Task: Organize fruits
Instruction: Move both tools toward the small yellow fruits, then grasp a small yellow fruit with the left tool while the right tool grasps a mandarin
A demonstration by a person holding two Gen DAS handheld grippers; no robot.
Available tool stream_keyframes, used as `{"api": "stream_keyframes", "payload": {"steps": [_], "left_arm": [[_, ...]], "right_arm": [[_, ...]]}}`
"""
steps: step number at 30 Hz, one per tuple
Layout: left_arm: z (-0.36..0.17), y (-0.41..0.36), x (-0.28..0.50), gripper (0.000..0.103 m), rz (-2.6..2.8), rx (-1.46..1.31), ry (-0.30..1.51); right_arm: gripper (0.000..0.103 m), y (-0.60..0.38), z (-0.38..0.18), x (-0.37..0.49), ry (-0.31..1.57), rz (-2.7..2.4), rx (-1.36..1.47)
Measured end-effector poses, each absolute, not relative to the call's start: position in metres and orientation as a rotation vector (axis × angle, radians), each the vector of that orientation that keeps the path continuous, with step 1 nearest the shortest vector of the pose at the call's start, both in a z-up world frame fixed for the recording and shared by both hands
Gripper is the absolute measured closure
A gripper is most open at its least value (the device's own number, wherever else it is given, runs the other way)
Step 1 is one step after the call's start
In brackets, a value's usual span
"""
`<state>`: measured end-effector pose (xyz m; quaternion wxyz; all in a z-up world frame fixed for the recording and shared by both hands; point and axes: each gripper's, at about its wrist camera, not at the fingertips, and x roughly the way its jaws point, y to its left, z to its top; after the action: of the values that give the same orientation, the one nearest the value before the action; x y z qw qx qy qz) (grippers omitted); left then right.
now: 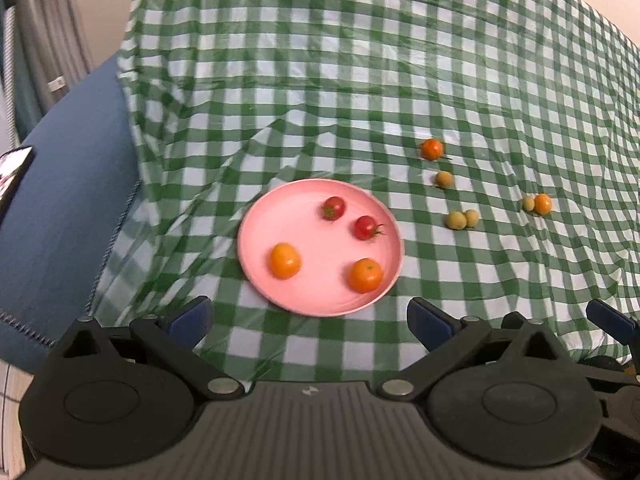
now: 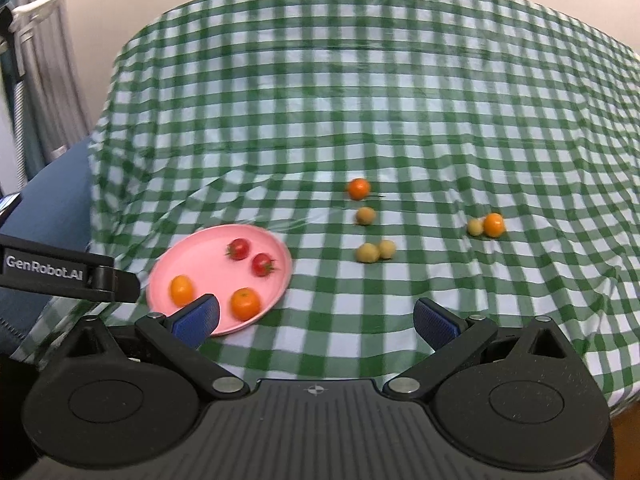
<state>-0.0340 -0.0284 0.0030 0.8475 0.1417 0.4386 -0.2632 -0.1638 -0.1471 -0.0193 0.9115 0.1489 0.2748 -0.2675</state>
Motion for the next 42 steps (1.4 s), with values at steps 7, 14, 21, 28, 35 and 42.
{"api": "stream_keyframes", "payload": {"steps": [7, 14, 21, 28, 35, 42], "left_arm": [[-0.012, -0.087, -0.022, 0.0, -0.601, 0.289, 1.005], [-0.047, -0.172, -0.01, 0.0, -0.652, 0.328, 1.039], [-0.098, -0.251, 0.018, 0.0, -0.696, 0.454, 1.051], [-0.148, -0.292, 0.044, 0.0, -0.746, 0.593, 1.079], [-0.162, -0.305, 0.063, 0.032, -0.805, 0.594, 1.091], [-0.148, -0.305, 0.051, 0.072, -0.863, 0.592, 1.067]], "right_arm": [[0.001, -0.214, -0.035, -0.188, 0.525, -0.703, 0.372], [0.001, -0.293, -0.07, -0.206, 0.527, -0.82, 0.445], [0.001, -0.363, -0.108, -0.183, 0.558, -0.822, 0.403], [0.001, -0.424, -0.141, -0.134, 0.567, -0.826, 0.387], [0.001, -0.466, -0.173, -0.09, 0.615, -0.826, 0.39], [0.04, -0.468, -0.178, -0.076, 0.611, -0.777, 0.315]]}}
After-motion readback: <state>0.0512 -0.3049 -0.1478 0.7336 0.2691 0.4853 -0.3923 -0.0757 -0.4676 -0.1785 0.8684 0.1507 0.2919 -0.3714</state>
